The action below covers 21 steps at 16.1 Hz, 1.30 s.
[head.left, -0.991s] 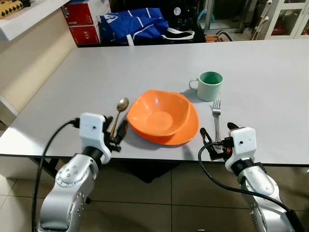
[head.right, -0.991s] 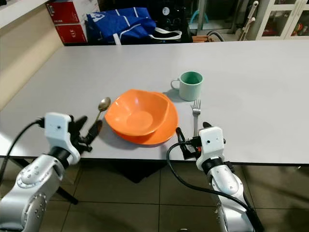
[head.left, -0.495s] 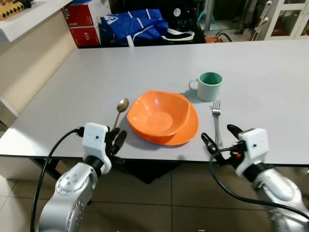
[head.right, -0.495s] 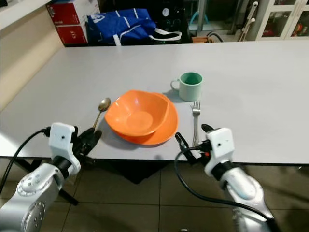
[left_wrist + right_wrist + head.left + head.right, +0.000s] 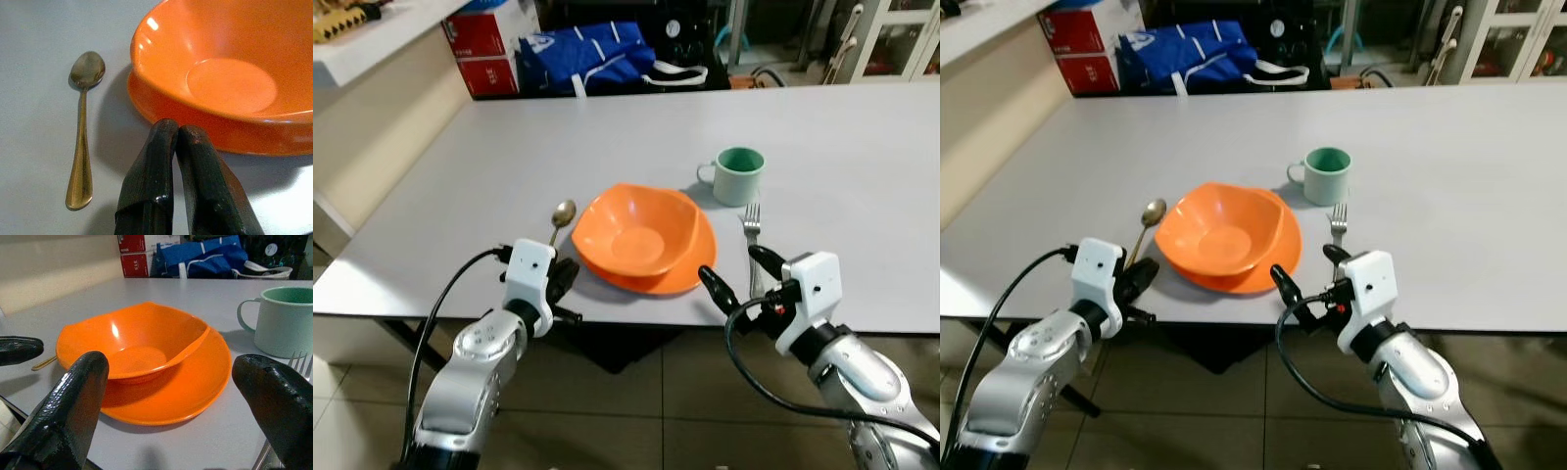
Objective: Setting the table
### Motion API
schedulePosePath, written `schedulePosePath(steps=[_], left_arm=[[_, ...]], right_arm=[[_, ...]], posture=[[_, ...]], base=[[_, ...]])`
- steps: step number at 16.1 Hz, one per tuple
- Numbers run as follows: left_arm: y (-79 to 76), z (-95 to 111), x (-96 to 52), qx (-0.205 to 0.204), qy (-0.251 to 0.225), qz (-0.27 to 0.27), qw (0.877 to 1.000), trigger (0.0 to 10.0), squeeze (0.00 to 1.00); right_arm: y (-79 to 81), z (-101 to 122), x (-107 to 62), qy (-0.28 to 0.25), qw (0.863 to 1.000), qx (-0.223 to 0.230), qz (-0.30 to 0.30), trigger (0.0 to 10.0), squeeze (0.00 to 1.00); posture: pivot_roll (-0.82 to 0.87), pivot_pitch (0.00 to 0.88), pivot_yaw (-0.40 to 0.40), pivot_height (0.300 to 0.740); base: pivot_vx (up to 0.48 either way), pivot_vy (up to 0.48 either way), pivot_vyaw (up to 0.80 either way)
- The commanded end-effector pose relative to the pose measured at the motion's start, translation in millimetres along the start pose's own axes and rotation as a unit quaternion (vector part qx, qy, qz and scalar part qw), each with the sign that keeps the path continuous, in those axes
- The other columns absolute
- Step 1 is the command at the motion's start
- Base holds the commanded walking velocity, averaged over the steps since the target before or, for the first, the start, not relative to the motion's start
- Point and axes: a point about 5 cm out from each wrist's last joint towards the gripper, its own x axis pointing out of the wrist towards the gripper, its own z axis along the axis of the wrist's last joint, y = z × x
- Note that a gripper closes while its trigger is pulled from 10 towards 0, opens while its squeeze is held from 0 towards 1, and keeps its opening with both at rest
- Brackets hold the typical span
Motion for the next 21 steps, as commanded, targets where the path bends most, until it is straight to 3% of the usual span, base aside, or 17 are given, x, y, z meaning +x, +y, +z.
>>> schedulePosePath(steps=[1,5,17,21], left_arm=[[4.3,2.4,0.2,0.006,0.002,0.002,1.0,10.0,0.0],[3.0,-4.7,9.3,0.003,0.01,-0.001,1.0,10.0,0.0],[3.3,1.7,40.5,0.018,-0.006,-0.01,1.0,10.0,0.0],[7.8,6.4,37.2,0.026,-0.016,-0.001,1.0,10.0,0.0]], right_arm=[[4.1,3.1,-0.3,-0.003,1.0,0.004,0.004,10.0,0.0],[8.4,4.7,-1.8,0.0,1.0,0.009,0.005,10.0,0.0],[15.4,2.8,-9.2,0.01,1.0,0.009,0.0,10.0,0.0],[16.7,1.7,-11.8,0.013,1.0,0.006,0.0,10.0,0.0]], posture=[[-0.24,0.025,0.129,0.74],[-0.25,0.036,0.13,0.74],[-0.29,0.052,0.147,0.74],[-0.3,0.054,0.152,0.74]], base=[[0.0,0.0,0.0],[0.0,0.0,0.0],[0.0,0.0,0.0],[0.0,0.0,0.0]])
